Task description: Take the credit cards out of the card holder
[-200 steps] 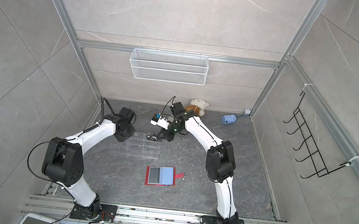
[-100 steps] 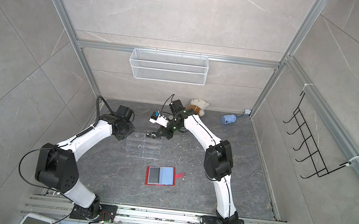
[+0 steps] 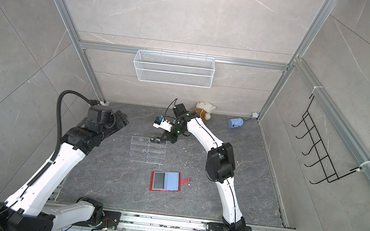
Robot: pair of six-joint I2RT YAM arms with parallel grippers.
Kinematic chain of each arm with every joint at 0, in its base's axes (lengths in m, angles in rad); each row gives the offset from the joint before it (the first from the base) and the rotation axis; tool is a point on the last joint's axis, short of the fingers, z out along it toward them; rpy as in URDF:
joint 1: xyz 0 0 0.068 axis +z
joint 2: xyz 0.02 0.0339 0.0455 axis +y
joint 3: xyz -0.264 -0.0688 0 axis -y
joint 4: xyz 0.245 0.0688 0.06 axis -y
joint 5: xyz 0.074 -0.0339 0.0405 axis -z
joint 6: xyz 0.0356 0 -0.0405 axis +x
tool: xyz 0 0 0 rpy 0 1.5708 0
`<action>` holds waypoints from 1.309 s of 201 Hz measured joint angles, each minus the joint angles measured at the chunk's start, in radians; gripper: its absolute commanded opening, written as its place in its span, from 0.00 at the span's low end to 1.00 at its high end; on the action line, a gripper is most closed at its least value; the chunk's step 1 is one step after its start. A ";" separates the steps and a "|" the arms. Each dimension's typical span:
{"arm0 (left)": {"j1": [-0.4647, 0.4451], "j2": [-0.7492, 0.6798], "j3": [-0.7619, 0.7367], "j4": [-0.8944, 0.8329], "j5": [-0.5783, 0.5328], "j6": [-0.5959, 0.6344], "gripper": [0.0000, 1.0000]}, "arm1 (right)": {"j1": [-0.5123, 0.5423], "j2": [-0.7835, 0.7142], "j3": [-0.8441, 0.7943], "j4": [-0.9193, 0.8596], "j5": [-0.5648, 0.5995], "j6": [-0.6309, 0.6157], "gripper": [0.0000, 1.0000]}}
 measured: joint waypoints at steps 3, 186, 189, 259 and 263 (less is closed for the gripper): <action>0.000 -0.015 0.000 0.004 0.001 0.013 0.86 | 0.000 0.003 0.004 -0.002 0.001 0.000 0.00; 0.000 -0.249 -0.044 -0.031 0.037 0.297 0.88 | 0.000 0.091 0.106 -0.033 0.029 -0.006 0.00; 0.000 -0.249 -0.044 -0.031 0.038 0.298 0.88 | 0.000 0.091 0.106 -0.033 0.030 -0.006 0.00; 0.000 -0.258 -0.066 -0.031 0.060 0.299 0.88 | 0.000 0.095 0.106 -0.040 0.030 -0.006 0.02; 0.000 -0.259 -0.069 -0.031 0.061 0.299 0.88 | 0.000 0.097 0.106 -0.040 0.030 -0.006 0.03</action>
